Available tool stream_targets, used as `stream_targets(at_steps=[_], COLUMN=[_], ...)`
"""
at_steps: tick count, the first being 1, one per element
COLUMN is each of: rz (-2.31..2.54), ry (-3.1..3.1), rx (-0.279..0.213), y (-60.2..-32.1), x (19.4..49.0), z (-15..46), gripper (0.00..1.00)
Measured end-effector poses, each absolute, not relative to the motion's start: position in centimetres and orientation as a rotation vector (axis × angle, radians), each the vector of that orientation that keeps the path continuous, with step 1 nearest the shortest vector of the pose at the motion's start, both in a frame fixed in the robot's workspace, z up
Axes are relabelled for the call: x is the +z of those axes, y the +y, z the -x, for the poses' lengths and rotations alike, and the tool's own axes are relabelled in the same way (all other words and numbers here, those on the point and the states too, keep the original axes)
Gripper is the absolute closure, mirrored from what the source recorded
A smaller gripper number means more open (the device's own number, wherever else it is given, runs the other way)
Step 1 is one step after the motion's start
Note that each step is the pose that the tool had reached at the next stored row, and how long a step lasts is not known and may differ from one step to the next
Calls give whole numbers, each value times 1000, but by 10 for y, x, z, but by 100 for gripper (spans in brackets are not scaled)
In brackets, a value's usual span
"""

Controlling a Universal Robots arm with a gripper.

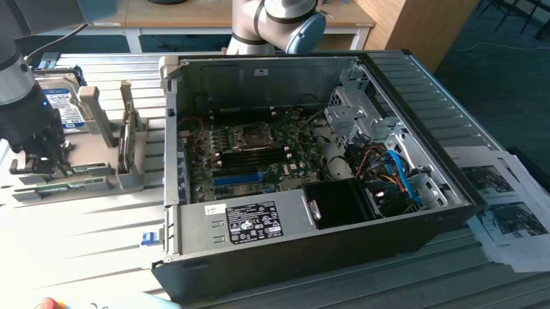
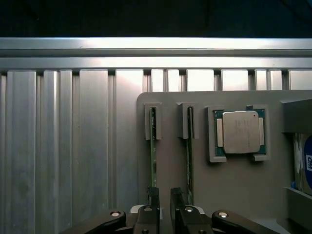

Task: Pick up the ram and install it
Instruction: 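Pick up the ram and move it above insertion slot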

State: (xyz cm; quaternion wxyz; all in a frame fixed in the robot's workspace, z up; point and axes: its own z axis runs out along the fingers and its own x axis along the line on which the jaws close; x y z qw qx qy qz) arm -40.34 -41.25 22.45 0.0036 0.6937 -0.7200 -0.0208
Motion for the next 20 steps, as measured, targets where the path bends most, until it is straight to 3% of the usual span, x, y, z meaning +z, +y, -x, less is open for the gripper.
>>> stream_targets(at_steps=[20], rz=[-2174], ry=[-2257], rx=[-65], y=[-417], x=[215], z=[404], gripper=[76])
